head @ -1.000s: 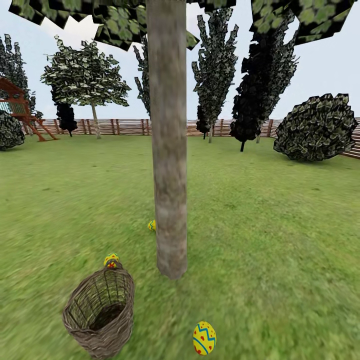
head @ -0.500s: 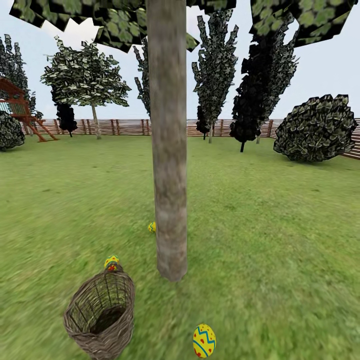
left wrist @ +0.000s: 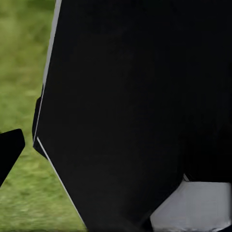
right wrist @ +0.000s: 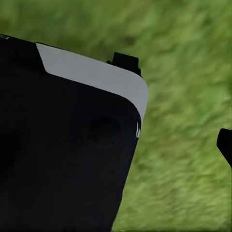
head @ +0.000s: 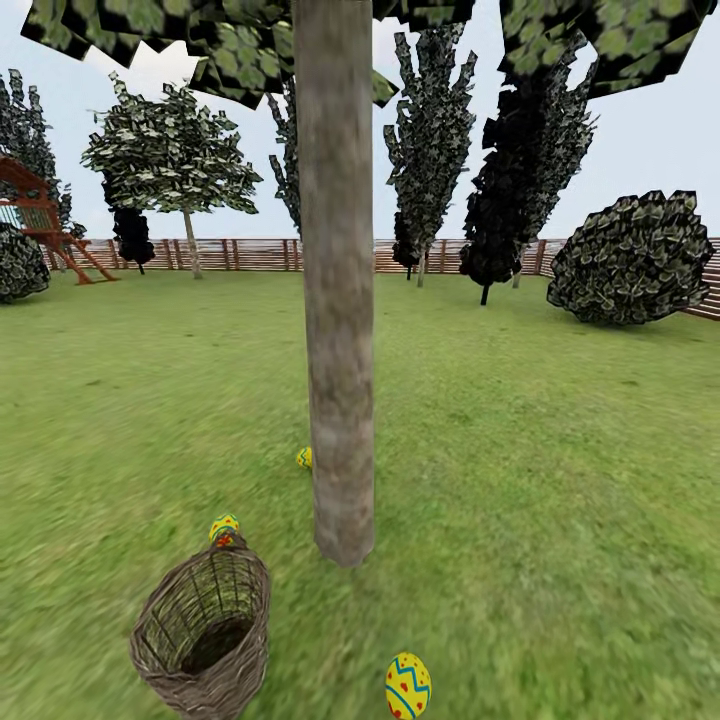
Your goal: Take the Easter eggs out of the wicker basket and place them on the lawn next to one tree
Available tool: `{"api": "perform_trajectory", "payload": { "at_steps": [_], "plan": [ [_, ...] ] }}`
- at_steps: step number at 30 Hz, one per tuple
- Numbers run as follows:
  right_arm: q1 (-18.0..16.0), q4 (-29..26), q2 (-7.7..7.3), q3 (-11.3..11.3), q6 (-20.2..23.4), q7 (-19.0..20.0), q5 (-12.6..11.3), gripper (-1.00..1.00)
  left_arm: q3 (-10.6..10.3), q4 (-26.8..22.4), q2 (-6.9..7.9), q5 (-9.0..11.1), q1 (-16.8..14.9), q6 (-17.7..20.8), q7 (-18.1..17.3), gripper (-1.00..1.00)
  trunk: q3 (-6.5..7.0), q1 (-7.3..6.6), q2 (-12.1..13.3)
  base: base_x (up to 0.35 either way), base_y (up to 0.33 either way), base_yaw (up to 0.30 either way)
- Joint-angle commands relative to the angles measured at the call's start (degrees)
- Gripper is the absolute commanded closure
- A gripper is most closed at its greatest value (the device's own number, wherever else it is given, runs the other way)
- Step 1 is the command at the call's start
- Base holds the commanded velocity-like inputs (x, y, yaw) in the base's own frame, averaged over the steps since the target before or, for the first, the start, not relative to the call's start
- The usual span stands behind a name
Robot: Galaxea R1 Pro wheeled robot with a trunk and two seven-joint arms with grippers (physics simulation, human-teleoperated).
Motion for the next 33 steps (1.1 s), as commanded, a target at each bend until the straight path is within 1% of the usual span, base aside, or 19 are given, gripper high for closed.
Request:
{"api": "perform_trajectory", "payload": {
  "at_steps": [1,8,10,12,16,22,25,27,29,32,33],
  "plan": [
    [0.16,0.06,0.03,0.07,0.11,0.18,0.35,-1.00,0.46,0.09,-0.11,-0.38,0.14,0.08,-0.13,-1.00,0.13,-0.23,0.38,0.000,0.000,0.000],
    [3.73,0.06,-0.02,0.07,0.03,0.19,0.35,-1.00,0.49,0.10,-1.02,-0.38,1.94,-0.01,-0.07,-1.00,1.39,-1.77,3.19,0.000,0.000,0.000],
    [5.24,0.06,0.00,0.07,0.09,0.24,0.35,-1.00,0.50,0.10,-1.27,-0.38,3.05,-0.01,-0.05,-1.00,1.75,-2.21,3.99,0.000,0.000,0.000],
    [6.35,0.06,0.06,0.07,0.09,0.26,0.35,-1.00,0.51,0.10,-1.97,-0.38,4.71,-0.29,-0.04,-1.00,2.10,-2.64,4.79,0.000,0.000,0.000],
    [6.87,0.06,0.07,0.07,0.17,0.27,0.35,-1.00,0.51,0.10,-3.32,-0.38,5.60,-0.50,0.03,-1.00,2.82,-3.52,6.40,0.000,0.000,0.000],
    [7.86,0.04,0.09,0.03,1.26,0.27,0.27,-1.00,0.61,0.05,-4.46,-0.31,6.13,-1.09,0.05,-1.00,3.90,-4.84,8.80,0.000,0.000,0.000],
    [7.96,-0.09,0.05,-0.01,1.30,0.27,0.26,-1.00,0.74,-0.03,-4.59,0.23,6.35,-2.48,0.05,-1.00,4.44,-5.50,10.01,0.000,0.000,0.000],
    [7.99,-0.20,0.11,-0.02,1.20,0.27,0.26,-1.00,0.77,-0.06,-4.65,1.04,6.43,-4.79,0.05,-1.00,4.80,-5.94,10.81,0.000,0.000,0.000],
    [7.99,-0.26,0.10,-0.02,1.07,0.27,0.26,-1.00,0.77,-0.13,-4.60,1.31,6.46,-6.01,0.05,-1.00,5.16,-6.38,11.61,0.000,0.000,0.000],
    [8.00,-0.33,0.09,-0.02,0.76,0.25,0.26,-1.00,0.84,-0.47,-4.52,1.50,6.47,-6.69,0.05,-1.00,5.70,-7.04,12.81,0.000,0.000,0.000],
    [7.99,-0.35,0.09,-0.02,0.72,0.23,0.25,-1.00,0.82,-0.54,-4.51,1.49,6.47,-6.75,0.05,-1.00,5.70,-7.04,12.81,0.000,0.000,0.000]
  ]
}}
